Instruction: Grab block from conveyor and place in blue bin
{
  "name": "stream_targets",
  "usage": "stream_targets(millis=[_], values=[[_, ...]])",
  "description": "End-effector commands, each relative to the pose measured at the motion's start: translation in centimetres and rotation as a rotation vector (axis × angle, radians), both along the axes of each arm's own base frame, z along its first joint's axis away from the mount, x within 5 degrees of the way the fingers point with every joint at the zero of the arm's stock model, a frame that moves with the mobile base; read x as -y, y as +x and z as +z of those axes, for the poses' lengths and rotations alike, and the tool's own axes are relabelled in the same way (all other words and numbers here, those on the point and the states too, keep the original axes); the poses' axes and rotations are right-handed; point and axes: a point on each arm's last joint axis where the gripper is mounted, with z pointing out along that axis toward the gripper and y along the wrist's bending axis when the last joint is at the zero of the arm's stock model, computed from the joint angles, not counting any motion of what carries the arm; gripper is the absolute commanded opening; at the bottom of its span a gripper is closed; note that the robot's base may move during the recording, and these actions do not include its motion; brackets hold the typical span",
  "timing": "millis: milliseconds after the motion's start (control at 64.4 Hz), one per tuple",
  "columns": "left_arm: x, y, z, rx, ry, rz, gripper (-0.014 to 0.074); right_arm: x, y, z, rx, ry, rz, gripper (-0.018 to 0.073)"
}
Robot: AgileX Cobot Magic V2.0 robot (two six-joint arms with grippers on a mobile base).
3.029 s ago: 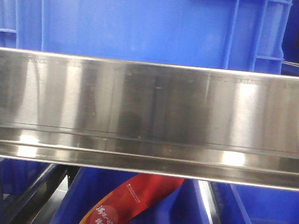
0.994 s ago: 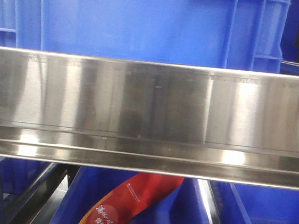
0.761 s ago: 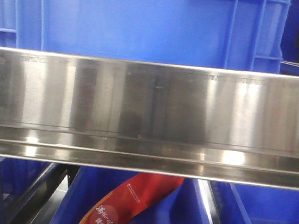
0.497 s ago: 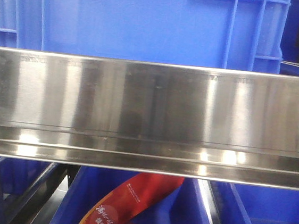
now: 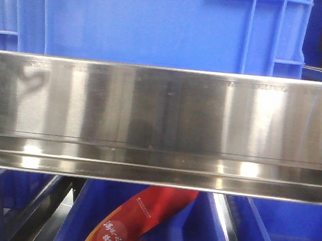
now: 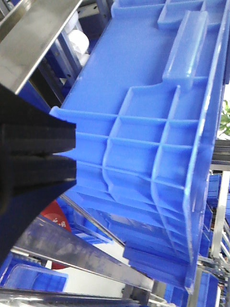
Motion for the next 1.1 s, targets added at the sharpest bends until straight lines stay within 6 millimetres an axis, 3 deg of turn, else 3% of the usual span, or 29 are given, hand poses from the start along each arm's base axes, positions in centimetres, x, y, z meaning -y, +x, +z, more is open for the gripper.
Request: stream_targets(millis=[0, 466, 621, 854, 901, 1087], values=[[0.0, -0.1, 0.2, 0.019, -0.024, -0.004, -0.0111, 0.1, 0.0, 0.3, 0.034, 0.007, -0.010, -0.0155], [-0.1, 0.1, -0.3, 0.027, 0.013, 0.026, -0.0111, 0.1, 0.0, 0.3, 0.034, 0.007, -0.010, -0.0155], [-0.9, 0.5, -2.5, -0.002, 0.031, 0.195, -0.0111, 0.1, 0.0, 0.3, 0.034, 0.007, -0.010, -0.0155], [-2.2, 1.0, -8.2, 0.018, -0.013, 0.450, -0.0111, 0.1, 0.0, 0.3, 0.034, 0.007, -0.010, -0.0155], [-2.2, 1.0, -7.7, 0.087, -0.036, 0.465, -0.0111, 0.1, 0.0, 0.3, 0.034, 0.007, -0.010, -0.0155], [-2.3, 1.0, -8.0, 0.047, -0.020, 0.478, -0.0111, 0.1, 0.0, 0.3, 0.038, 0.009, -0.011, -0.0155]])
